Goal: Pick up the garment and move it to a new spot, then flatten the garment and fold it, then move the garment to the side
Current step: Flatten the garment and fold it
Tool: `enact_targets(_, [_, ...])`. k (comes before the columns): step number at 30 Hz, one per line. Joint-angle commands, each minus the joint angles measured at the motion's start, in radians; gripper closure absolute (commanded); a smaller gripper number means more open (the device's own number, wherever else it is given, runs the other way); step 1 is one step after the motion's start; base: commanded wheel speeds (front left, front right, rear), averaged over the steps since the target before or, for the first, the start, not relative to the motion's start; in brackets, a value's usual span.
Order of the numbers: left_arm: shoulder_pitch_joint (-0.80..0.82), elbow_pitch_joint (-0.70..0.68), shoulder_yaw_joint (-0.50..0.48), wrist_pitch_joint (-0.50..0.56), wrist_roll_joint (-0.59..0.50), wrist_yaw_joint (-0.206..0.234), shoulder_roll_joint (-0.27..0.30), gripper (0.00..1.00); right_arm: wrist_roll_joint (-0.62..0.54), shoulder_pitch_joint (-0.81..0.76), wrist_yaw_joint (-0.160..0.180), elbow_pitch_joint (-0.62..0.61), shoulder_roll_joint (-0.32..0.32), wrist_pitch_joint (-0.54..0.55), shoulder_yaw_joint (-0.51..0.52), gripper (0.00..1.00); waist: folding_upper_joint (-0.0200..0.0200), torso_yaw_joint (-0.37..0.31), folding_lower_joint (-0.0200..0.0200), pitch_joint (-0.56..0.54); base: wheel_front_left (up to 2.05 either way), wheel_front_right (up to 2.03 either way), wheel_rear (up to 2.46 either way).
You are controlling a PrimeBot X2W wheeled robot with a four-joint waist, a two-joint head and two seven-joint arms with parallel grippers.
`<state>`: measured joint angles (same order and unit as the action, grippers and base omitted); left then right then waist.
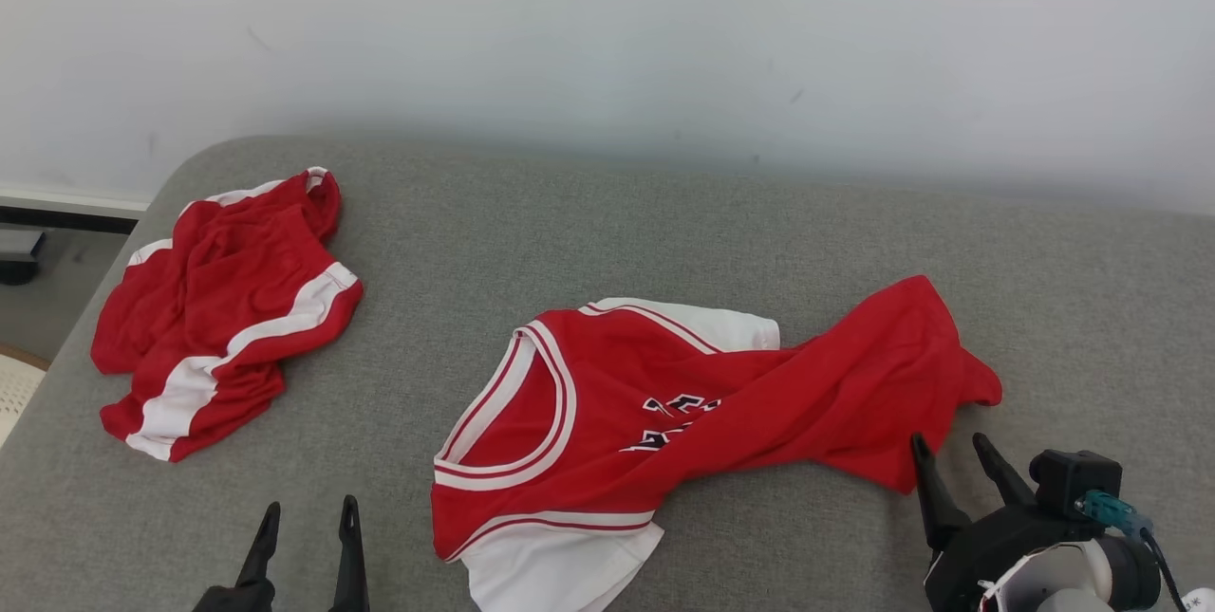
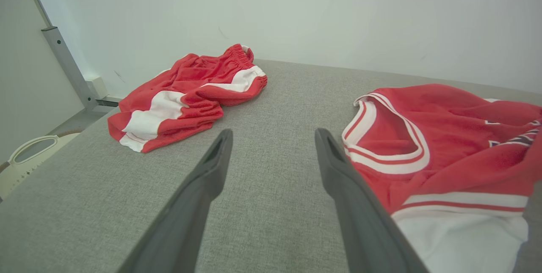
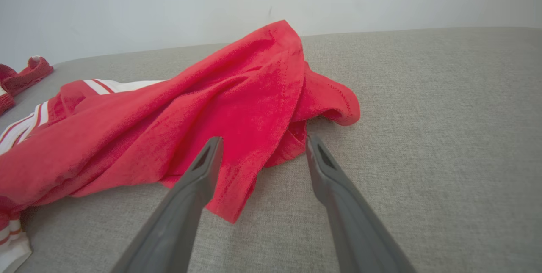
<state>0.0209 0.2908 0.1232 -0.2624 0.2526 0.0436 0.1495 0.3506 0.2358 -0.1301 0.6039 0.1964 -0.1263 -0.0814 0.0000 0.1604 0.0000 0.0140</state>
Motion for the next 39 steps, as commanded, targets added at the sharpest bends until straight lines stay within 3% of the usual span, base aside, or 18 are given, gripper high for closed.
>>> enact_targets(1, [0.000,0.000,-0.003,-0.002,0.010,0.002,0.004,0.00,0.001,0.011,-0.002,0.020,-0.005,-0.007,-0.001,0.00,0.0000,0.005,0.0000,-0.001,0.00,0.00,0.00])
enact_targets(6, [-0.009,-0.002,-0.004,-0.002,0.014,0.007,0.003,0.00,0.002,0.051,-0.002,0.132,-0.020,-0.009,-0.011,0.00,0.0000,0.010,0.0000,-0.002,0.00,0.00,0.00])
enact_targets(8, [-0.008,-0.002,-0.005,-0.002,0.018,0.006,0.003,0.00,0.010,0.069,-0.002,0.172,-0.025,-0.017,-0.021,0.57,0.0000,0.010,0.0000,0.001,0.00,0.00,0.00])
enact_targets(9, [-0.006,-0.002,-0.005,-0.002,0.019,0.006,0.002,0.00,0.014,0.077,-0.002,0.187,-0.027,-0.026,-0.027,0.91,0.0000,0.010,0.0000,0.003,0.00,0.00,0.00])
enact_targets(10, [-0.003,-0.002,-0.005,-0.002,0.019,0.005,0.002,0.00,0.019,0.086,-0.002,0.204,-0.027,-0.035,-0.033,1.00,0.0000,0.009,0.0000,0.004,0.00,0.00,0.00])
enact_targets(18, [-0.006,-0.008,-0.010,-0.002,0.018,0.010,0.008,0.00,0.041,0.084,-0.002,0.262,0.023,-0.106,-0.072,1.00,0.0000,0.004,0.0000,0.000,0.00,0.00,0.00])
enact_targets(22, [-0.018,-0.009,-0.016,-0.002,0.021,0.012,0.005,0.00,0.068,0.019,-0.001,0.208,0.066,-0.127,-0.084,1.00,0.0000,-0.005,0.0000,-0.001,0.00,0.00,0.00])
enact_targets(30, [-0.024,-0.012,-0.023,-0.002,0.024,0.012,-0.008,0.00,0.111,-0.130,-0.001,0.053,0.092,-0.103,-0.089,1.00,0.0000,-0.036,0.0000,0.005,0.00,0.00,0.00])
enact_targets(31, [-0.022,-0.012,-0.021,-0.002,0.022,0.011,-0.009,0.00,0.121,-0.143,-0.001,0.031,0.089,-0.092,-0.087,0.83,0.0000,-0.041,0.0000,0.007,0.00,0.00,0.00])
enact_targets(32, [-0.020,-0.013,-0.021,-0.002,0.020,0.010,-0.009,0.00,0.121,-0.154,-0.001,0.015,0.092,-0.085,-0.084,0.51,0.0000,-0.045,0.0000,0.008,0.00,0.00,0.00])
enact_targets(33, [-0.017,-0.012,-0.020,-0.002,0.018,0.009,-0.009,0.00,0.115,-0.163,-0.001,0.002,0.098,-0.079,-0.080,0.00,0.0000,-0.047,0.0000,0.009,0.00,0.00,0.00])
enact_targets(39, [-0.001,-0.001,-0.025,-0.002,0.017,0.000,-0.002,0.00,0.092,-0.181,-0.001,-0.101,0.077,-0.087,-0.036,0.00,0.0000,-0.053,0.0000,0.002,0.00,0.00,0.00])
